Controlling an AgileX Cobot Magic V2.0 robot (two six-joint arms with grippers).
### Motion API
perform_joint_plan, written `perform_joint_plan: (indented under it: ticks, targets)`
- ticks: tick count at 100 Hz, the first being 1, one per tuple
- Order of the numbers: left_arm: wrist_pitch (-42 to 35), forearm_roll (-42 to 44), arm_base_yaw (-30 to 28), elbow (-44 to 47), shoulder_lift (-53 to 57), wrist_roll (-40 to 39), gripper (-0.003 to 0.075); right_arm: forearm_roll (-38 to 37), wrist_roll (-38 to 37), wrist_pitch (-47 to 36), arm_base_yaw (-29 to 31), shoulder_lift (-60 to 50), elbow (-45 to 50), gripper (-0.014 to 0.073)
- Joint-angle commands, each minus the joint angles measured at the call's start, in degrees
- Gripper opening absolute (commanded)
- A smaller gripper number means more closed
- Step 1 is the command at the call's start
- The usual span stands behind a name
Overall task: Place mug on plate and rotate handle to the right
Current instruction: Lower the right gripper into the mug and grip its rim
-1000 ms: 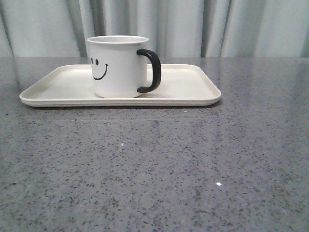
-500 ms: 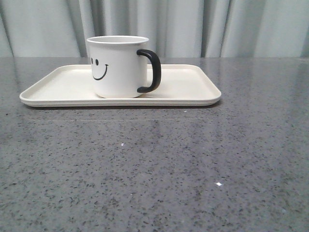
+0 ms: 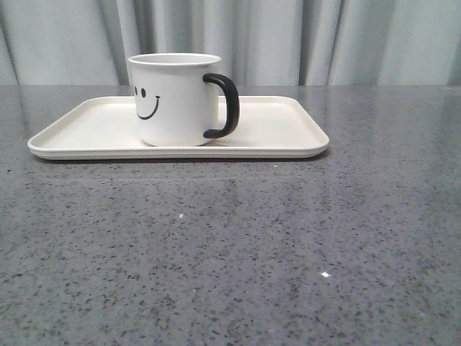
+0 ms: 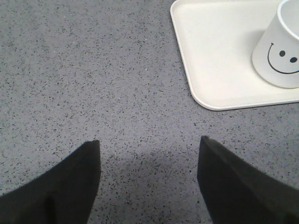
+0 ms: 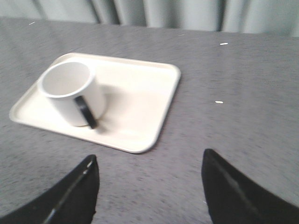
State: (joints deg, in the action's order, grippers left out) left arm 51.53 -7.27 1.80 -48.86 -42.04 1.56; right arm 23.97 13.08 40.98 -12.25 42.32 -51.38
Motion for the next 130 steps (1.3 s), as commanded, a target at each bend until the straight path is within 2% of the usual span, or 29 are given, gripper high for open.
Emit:
perform_joint_plan:
  ticks: [1,33,57,94,114,130]
  targets:
    - [-4.0,-0.4,-0.2,-1.4,0.2,-0.6,0.0442,4.7,4.2,-4.8,-1.8,4.8,-4.3,0.0479]
    - [-4.0,-0.4,-0.2,-1.4,0.2,-0.6,0.0442,4.7,4.1,-5.7,-10.5,26.2,-19.4,0.0478]
    - [-3.9,-0.5,-0.2,-1.4,0.2,-0.6,0.0442,4.7,2.1,-4.8,-13.9,39.5,-30.6,0.0478]
    - [-3.9,-0.6,-0.2,-1.4,0.2,-0.6,0.0442,2.6,-1.0,-2.9,-16.7,52.3,-41.6,0.0478]
    - [-3.9,-0.9,-0.2,-1.4,0.2,-0.6,0.0442,-4.8,-6.0,0.8,-18.3,57.2,-46.4,0.0478]
    - [-3.8,-0.9,-0.2,-1.4,0.2,-0.6,0.0442,-6.9,-7.2,0.9,-19.7,58.7,-46.6,0.0478]
